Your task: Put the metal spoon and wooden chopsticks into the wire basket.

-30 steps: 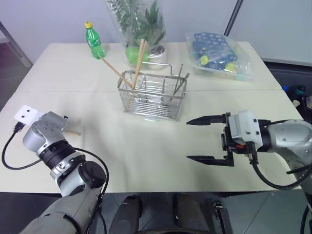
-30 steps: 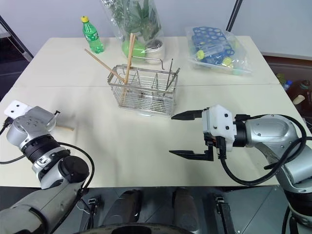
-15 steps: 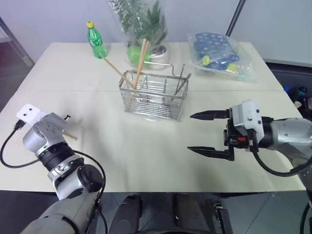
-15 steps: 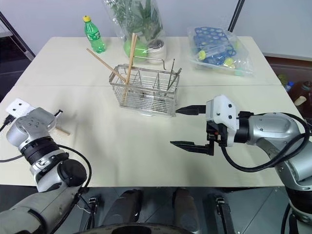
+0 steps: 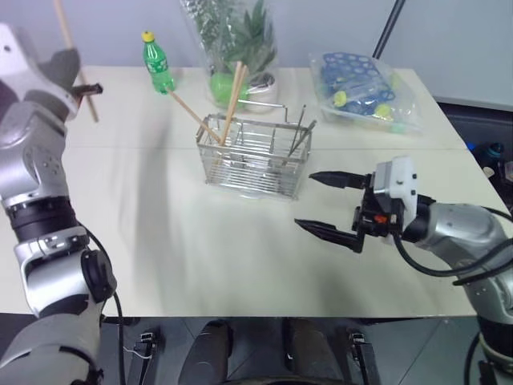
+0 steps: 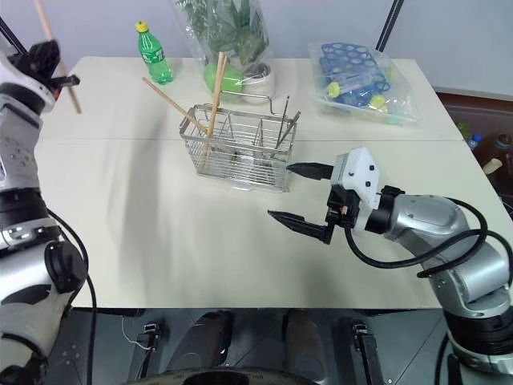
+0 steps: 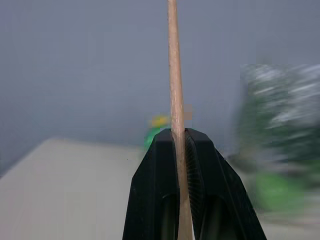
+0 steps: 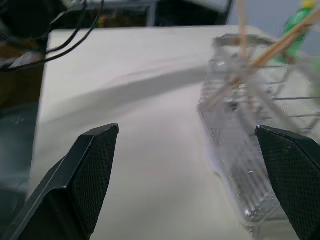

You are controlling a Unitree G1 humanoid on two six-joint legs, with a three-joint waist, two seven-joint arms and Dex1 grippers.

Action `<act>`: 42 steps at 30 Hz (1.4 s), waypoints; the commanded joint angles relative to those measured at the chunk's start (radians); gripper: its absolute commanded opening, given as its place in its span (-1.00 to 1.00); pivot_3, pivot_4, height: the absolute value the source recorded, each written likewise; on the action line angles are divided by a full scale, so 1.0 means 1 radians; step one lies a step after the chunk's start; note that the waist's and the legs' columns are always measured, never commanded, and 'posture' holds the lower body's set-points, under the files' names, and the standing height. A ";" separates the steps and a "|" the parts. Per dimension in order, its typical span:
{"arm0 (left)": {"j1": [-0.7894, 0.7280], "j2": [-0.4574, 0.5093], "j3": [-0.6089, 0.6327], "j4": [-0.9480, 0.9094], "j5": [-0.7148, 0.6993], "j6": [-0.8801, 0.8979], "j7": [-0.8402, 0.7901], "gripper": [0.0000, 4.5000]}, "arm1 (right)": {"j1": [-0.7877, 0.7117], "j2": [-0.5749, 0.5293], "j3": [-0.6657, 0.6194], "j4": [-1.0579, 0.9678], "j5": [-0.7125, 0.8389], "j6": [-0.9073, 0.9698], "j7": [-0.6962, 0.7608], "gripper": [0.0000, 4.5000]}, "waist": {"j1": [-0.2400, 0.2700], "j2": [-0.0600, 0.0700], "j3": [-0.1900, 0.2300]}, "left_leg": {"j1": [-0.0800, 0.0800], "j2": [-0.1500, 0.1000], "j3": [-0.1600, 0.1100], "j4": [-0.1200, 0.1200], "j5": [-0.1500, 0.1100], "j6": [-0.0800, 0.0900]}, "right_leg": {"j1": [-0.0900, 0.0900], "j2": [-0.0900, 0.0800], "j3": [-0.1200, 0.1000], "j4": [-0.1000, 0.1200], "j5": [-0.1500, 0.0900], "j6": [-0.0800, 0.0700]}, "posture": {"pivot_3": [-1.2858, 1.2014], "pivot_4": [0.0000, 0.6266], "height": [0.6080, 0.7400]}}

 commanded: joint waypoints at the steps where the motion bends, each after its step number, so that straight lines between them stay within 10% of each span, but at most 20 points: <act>1: -0.116 0.046 0.008 0.035 -0.053 -0.108 -0.122 -0.99 | -0.023 0.054 -0.047 -0.026 0.011 -0.001 -0.113 1.00 | -0.006 0.000 0.000 | 0.000 0.000 0.000 0.000 0.000 0.000 | 0.000 0.000 0.000 0.000 0.000 0.000 | 0.03 -0.52 1.00; 20: -0.089 -0.292 -0.109 -0.031 -0.232 -0.077 -0.301 -0.99 | 0.011 0.149 0.008 -0.133 -0.031 0.001 -0.294 1.00 | -0.025 0.002 0.000 | 0.003 0.000 0.000 -0.001 0.000 0.001 | 0.000 0.001 0.000 0.004 0.000 0.000 | 0.03 -0.52 1.00; 42: 0.175 -0.361 -0.219 -0.232 -0.137 -0.146 -0.190 -0.99 | -0.024 0.159 0.040 -0.114 -0.026 0.007 -0.290 1.00 | -0.019 0.002 0.000 | 0.003 0.000 -0.001 -0.001 0.000 0.001 | 0.001 0.001 0.000 0.003 0.000 0.000 | 0.03 -0.52 1.00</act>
